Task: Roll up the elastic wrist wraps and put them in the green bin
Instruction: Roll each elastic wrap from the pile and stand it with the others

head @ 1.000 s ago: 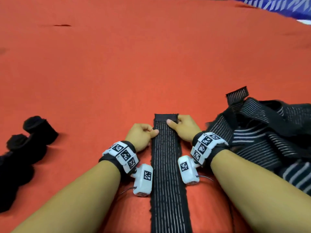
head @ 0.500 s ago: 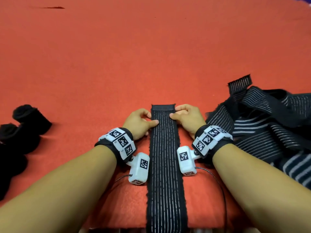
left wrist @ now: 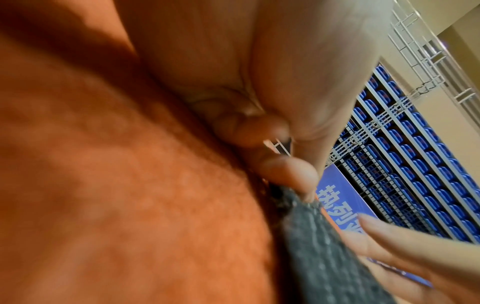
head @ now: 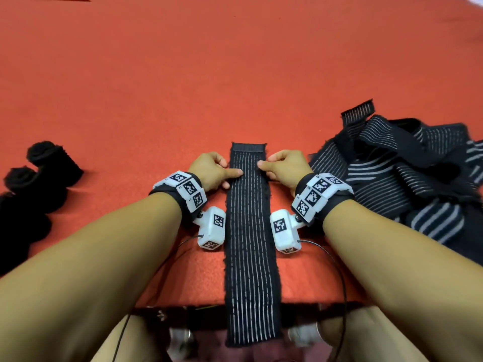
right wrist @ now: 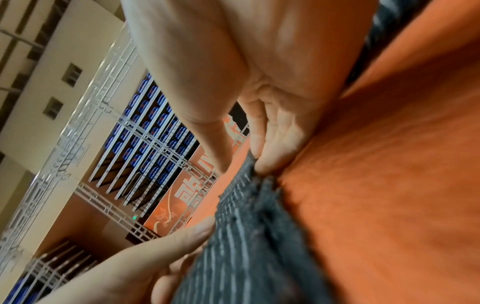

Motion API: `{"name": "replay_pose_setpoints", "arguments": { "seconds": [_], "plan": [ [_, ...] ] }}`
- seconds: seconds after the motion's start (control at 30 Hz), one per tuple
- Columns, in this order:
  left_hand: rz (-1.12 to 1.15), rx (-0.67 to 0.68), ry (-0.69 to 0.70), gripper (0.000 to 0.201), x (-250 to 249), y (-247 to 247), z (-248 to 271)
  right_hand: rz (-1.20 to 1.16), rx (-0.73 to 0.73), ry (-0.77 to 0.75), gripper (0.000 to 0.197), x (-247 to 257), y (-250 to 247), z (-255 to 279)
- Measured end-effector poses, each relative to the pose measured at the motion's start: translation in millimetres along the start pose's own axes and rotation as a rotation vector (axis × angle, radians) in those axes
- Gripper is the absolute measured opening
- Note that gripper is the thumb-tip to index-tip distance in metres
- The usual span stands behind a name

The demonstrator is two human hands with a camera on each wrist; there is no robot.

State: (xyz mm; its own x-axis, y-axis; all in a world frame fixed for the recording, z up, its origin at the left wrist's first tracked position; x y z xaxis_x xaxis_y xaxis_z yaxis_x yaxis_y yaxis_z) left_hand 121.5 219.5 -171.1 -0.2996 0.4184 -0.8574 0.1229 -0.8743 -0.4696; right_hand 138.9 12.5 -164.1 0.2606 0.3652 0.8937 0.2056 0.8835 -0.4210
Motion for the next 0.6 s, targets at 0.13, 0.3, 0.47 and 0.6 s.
{"name": "replay_pose_setpoints", "arguments": {
  "seconds": [0.13,0.3,0.47,0.6],
  "plan": [
    [0.076,-0.027,-0.043,0.026,-1.1,-9.1,23.4,0.202,0.002,-0.087,0.024,-1.5,-20.2,34.0],
    [-0.274,-0.108,-0.026,0.035,12.7,-26.6,68.5,0.397,0.077,-0.133,0.028,-4.9,-35.1,78.0],
    [-0.426,-0.115,0.008,0.032,16.1,-22.0,107.5,0.502,0.092,-0.171,0.033,-5.3,-32.5,106.3],
    [-0.521,-0.183,0.099,0.032,8.4,-18.9,116.3,0.548,0.090,-0.228,0.034,-6.1,-32.6,122.9]
  ]
}}
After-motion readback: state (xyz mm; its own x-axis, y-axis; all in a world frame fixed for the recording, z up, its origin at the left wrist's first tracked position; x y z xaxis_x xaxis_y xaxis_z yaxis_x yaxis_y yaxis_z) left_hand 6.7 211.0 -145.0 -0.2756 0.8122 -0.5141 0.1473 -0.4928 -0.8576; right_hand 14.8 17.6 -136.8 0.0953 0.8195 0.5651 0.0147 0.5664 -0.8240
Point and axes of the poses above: each hand's wrist, its own z-axis away from the middle knuckle, its own y-axis out of the palm, x = y × z, the point moved 9 cm from there along -z, towards the middle knuckle, and after that the axes turned 14 degrees about -x, right-handed, at the moved point
